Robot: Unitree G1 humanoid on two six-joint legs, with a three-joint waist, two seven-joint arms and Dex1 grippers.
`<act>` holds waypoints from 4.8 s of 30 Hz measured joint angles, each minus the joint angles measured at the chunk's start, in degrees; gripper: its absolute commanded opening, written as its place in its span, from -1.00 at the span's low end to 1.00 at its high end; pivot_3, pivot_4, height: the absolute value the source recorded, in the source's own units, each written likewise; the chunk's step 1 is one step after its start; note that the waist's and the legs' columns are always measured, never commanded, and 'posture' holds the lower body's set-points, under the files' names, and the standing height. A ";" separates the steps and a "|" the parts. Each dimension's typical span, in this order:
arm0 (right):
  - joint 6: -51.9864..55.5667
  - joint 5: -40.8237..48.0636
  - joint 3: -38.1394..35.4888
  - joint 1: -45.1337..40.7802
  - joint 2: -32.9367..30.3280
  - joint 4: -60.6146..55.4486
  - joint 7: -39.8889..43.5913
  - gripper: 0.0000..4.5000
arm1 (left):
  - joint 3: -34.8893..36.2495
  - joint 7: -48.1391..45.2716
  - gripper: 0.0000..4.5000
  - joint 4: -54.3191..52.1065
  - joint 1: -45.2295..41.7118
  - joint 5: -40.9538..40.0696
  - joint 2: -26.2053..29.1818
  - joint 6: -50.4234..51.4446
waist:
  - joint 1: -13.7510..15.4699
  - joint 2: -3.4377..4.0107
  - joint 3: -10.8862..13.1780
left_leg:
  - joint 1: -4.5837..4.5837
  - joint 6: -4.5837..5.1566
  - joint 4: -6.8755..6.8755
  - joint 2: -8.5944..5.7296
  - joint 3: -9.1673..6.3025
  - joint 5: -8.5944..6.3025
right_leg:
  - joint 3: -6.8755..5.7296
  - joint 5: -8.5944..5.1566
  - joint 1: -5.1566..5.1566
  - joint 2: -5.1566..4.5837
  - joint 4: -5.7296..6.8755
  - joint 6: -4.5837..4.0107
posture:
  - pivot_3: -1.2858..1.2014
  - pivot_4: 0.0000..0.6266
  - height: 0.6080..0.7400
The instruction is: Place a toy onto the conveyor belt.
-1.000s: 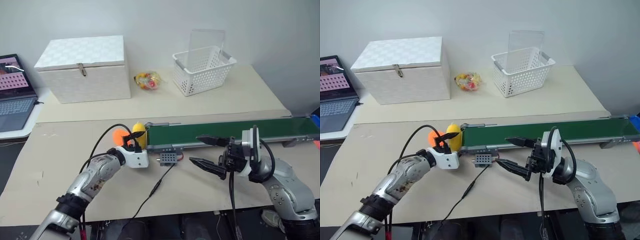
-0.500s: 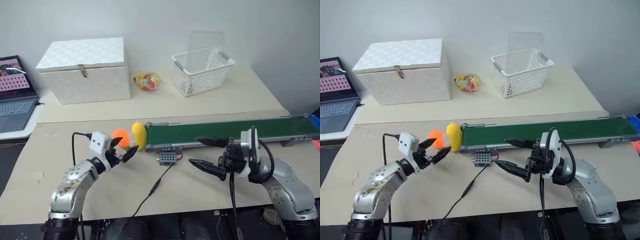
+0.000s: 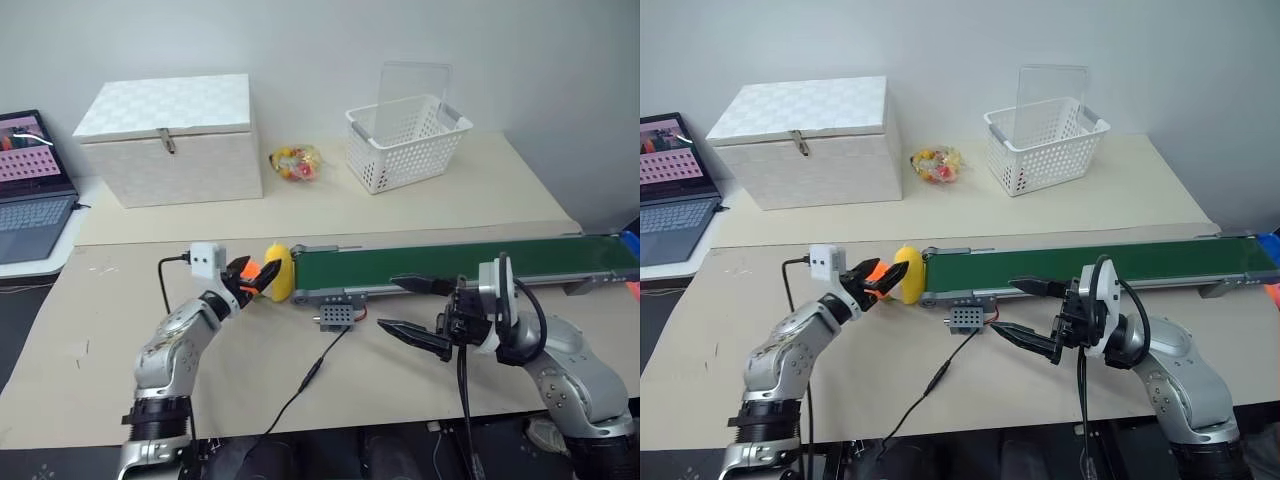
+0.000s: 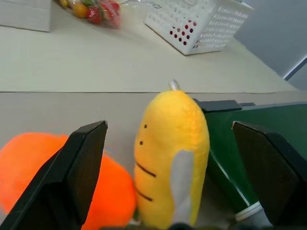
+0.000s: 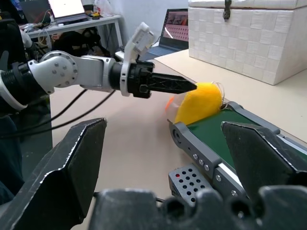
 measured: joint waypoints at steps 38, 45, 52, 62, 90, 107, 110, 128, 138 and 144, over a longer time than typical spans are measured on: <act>0.00 -0.50 0.21 0.12 -0.24 -0.03 -0.99 1.00 | -30.09 11.28 -0.22 -10.85 -2.32 48.19 15.56 -30.18 | -0.02 -0.04 0.03 | -0.10 0.13 -0.09 0.01 0.22 -0.07 | 0.23 0.01 -0.10 0.00 -0.03 -0.01 | 0.03 -0.52 1.00; 0.00 -0.46 0.37 0.09 -0.19 -0.03 -1.03 1.00 | -39.07 18.49 -0.22 1.96 -5.15 68.80 21.40 -44.69 | 0.12 -0.05 0.04 | -0.15 0.12 -0.08 0.02 0.21 -0.06 | 0.18 0.02 -0.21 -0.03 -0.02 0.00 | 0.03 -0.52 1.00; 0.00 -0.45 0.33 0.81 -0.07 -0.12 -1.66 1.00 | -39.10 22.72 0.31 9.12 -9.27 73.52 21.29 -51.10 | 0.05 -0.05 0.03 | -0.17 0.10 -0.08 0.02 0.21 -0.05 | 0.18 0.01 -0.22 -0.05 -0.03 0.02 | 0.03 -0.52 1.00; 0.00 -0.46 0.32 1.89 -0.06 -0.23 -2.15 1.00 | -36.71 24.12 0.98 9.74 -9.70 73.48 20.38 -54.26 | 0.07 -0.03 0.02 | -0.13 0.12 -0.06 0.01 0.21 -0.06 | 0.17 0.02 -0.18 -0.05 0.00 0.04 | 0.03 -0.52 1.00; -0.01 -0.55 0.36 0.71 1.11 -0.20 -2.46 1.00 | -33.54 15.58 0.98 6.95 -9.43 62.89 15.42 -59.30 | -0.02 -0.03 0.02 | -0.17 0.11 -0.02 0.01 0.22 -0.05 | 0.18 0.03 -0.20 -0.04 0.01 0.05 | 0.03 -0.52 1.00; 0.12 -0.29 -0.26 0.88 -0.95 -0.59 -1.08 1.00 | -15.70 -20.23 0.98 -16.80 7.29 12.06 26.17 -18.12 | -1.00 -0.02 0.03 | -0.09 0.45 0.02 0.05 0.22 -0.24 | 0.18 0.02 -0.23 0.01 0.17 0.05 | 0.03 -0.52 1.00; 0.74 0.11 -0.22 0.74 -1.56 -0.61 -0.30 1.00 | -8.65 -24.04 0.98 -19.10 9.12 -1.02 27.25 -9.01 | -1.36 -0.01 0.04 | 0.00 0.42 0.02 0.04 0.22 -0.23 | 0.16 0.00 -0.23 0.01 0.25 0.04 | 0.03 -0.52 1.00; 1.95 -1.76 2.23 0.03 -3.82 -1.01 2.83 1.00 | -2.77 -21.28 0.98 -28.18 8.43 -12.91 28.02 1.93 | -1.32 -0.02 0.05 | 0.14 0.10 -0.02 0.03 0.28 -0.06 | 0.20 -0.03 -0.10 0.01 0.26 -0.01 | 0.03 -0.52 1.00; 1.96 -2.19 2.23 0.01 -3.83 -0.04 3.12 1.00 | -3.52 -20.32 0.98 -28.36 8.43 -12.24 26.92 1.93 | -1.32 -0.03 0.05 | 0.14 0.11 -0.03 0.03 0.28 -0.06 | 0.20 -0.03 -0.10 0.00 0.23 -0.01 | 0.03 -0.52 1.00; 1.98 -2.20 2.23 -0.12 -4.41 0.18 3.81 1.00 | -4.10 -20.08 0.98 -28.35 8.30 -12.06 26.29 1.93 | -1.32 -0.03 0.05 | 0.14 0.11 -0.03 0.03 0.28 -0.07 | 0.20 -0.03 -0.10 0.00 0.23 -0.01 | 0.03 -0.52 1.00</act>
